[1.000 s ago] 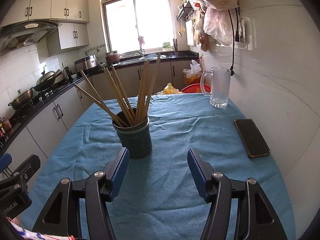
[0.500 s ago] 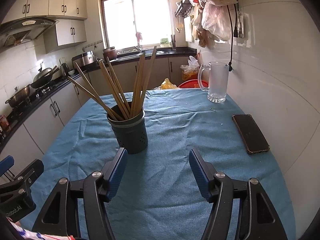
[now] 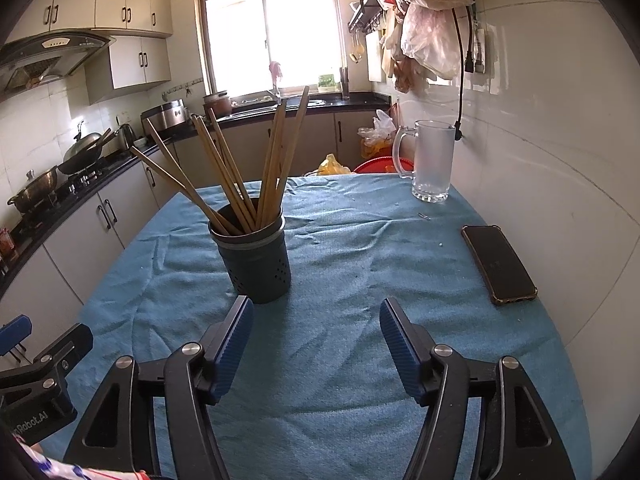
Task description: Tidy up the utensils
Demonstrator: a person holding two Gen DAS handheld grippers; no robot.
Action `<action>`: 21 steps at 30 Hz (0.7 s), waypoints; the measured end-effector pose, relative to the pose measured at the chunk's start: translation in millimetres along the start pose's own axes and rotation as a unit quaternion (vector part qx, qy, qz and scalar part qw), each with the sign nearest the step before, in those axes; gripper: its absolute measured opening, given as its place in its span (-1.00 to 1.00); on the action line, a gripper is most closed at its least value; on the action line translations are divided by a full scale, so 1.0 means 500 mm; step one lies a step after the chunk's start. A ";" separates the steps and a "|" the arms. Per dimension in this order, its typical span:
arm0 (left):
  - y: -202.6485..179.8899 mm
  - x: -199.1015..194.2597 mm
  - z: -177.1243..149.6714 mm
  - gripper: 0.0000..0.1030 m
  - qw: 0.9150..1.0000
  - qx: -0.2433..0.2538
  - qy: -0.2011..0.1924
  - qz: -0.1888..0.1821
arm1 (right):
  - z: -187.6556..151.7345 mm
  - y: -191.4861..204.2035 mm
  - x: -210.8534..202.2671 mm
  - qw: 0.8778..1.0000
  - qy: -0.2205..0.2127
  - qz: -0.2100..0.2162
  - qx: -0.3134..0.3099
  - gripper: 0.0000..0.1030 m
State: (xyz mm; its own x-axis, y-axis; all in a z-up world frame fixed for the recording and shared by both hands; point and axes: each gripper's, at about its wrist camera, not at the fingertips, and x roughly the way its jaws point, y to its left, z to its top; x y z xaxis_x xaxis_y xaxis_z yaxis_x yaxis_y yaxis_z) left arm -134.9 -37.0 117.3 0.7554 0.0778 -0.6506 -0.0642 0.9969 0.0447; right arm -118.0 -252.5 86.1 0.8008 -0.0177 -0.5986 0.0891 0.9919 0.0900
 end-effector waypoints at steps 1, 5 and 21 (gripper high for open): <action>0.000 0.001 0.000 1.00 1.000 0.000 0.001 0.000 | -0.001 0.002 0.000 1.000 -0.001 -0.002 -0.002 0.36; 0.001 0.005 -0.001 1.00 1.000 -0.002 0.005 0.001 | -0.005 0.008 -0.002 1.000 -0.005 -0.008 -0.014 0.38; -0.002 0.016 -0.007 1.00 1.000 -0.001 0.018 -0.001 | -0.009 0.005 -0.002 1.000 -0.004 -0.013 -0.022 0.42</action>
State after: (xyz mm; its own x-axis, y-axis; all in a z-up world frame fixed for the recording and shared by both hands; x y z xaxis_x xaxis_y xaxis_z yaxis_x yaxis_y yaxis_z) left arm -131.0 -37.3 109.5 0.7322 0.0749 -0.6770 -0.0642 0.9971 0.0409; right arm -121.2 -249.5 83.1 0.8034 -0.0444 -0.5938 0.0838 0.9957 0.0389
